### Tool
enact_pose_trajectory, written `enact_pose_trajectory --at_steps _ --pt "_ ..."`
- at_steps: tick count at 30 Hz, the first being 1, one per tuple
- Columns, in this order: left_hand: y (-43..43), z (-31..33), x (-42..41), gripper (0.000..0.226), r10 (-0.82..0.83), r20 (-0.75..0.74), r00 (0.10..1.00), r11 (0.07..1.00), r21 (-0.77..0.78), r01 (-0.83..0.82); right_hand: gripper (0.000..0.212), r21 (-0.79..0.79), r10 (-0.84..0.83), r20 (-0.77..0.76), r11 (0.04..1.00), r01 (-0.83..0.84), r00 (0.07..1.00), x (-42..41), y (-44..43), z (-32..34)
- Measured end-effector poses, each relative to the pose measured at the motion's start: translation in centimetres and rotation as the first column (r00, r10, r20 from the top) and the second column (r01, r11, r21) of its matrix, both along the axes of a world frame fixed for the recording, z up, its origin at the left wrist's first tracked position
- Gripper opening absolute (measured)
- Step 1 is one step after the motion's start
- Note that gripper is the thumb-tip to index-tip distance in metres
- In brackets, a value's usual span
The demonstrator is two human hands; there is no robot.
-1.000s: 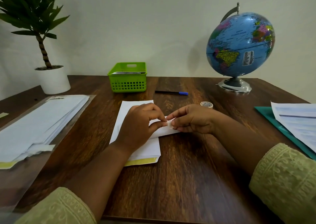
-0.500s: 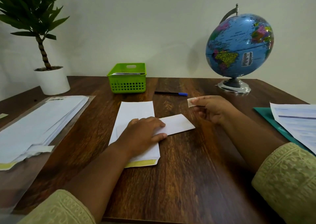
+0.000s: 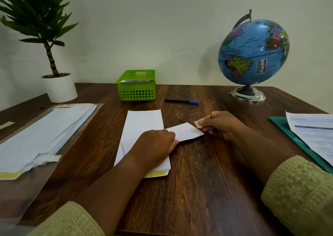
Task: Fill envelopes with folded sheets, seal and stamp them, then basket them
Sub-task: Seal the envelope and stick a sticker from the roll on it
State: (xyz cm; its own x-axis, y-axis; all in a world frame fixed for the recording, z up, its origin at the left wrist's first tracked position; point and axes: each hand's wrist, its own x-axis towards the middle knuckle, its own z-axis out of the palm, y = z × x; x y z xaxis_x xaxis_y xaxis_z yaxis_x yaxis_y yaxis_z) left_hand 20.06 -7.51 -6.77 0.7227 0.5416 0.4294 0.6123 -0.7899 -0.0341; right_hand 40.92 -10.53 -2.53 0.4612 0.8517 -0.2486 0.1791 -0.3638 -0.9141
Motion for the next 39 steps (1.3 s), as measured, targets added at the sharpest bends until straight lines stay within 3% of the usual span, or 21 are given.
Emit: enact_pose_trajectory --at_steps 5,12,16,19,21,25,29,32,35,39 --pt "-0.4 0.1 0.3 0.018 0.03 0.026 0.999 0.995 0.093 -0.032 0.012 0.155 -0.035 -0.198 0.986 0.066 0.98 0.2 -0.3 0.0" --pt "0.5 2.5 -2.6 0.014 0.139 0.369 0.919 0.98 0.085 -0.182 0.014 0.326 -0.038 -0.365 0.931 0.166 0.93 0.5 -0.6 0.3" --pt "0.4 4.8 -4.6 0.014 0.072 0.492 0.868 0.956 0.214 -0.201 0.014 0.315 -0.035 -0.378 0.935 0.164 0.925 0.3 -0.4 -0.1" --pt "0.7 6.1 -5.2 0.026 -0.055 0.455 0.889 0.928 0.352 -0.123 0.014 0.276 -0.053 -0.393 0.945 0.173 0.918 0.5 -0.3 -0.2" --pt "1.0 6.2 -5.4 0.028 -0.092 0.396 0.913 0.938 0.342 -0.054 0.015 0.28 -0.058 -0.422 0.941 0.191 0.905 0.6 -0.3 -0.1" --pt "1.2 4.5 -5.8 0.024 -0.027 0.321 0.947 0.991 0.135 -0.018 0.022 0.372 -0.026 -0.41 0.908 0.193 0.912 0.3 -0.3 -0.2" --pt "1.4 2.3 -6.0 0.023 0.021 0.252 0.967 1.0 0.01 -0.024 0.029 0.401 0.028 -0.242 0.913 0.073 0.97 -0.2 -0.1 -0.3" --pt "1.9 2.0 -6.8 0.03 0.186 0.331 0.925 0.981 -0.105 -0.16 0.018 0.366 0.059 -0.084 0.93 -0.024 0.995 -0.7 0.0 -0.3" --pt "2.2 2.5 -8.3 0.031 0.274 0.392 0.878 0.925 -0.357 -0.129 0.017 0.341 0.057 -0.079 0.94 -0.027 0.995 -1.1 0.3 -0.6" --pt "2.2 2.7 -9.8 0.029 0.155 0.134 0.979 0.742 -0.67 -0.026 0.017 0.298 0.031 -0.107 0.955 0.002 0.994 -1.5 0.5 -0.5"
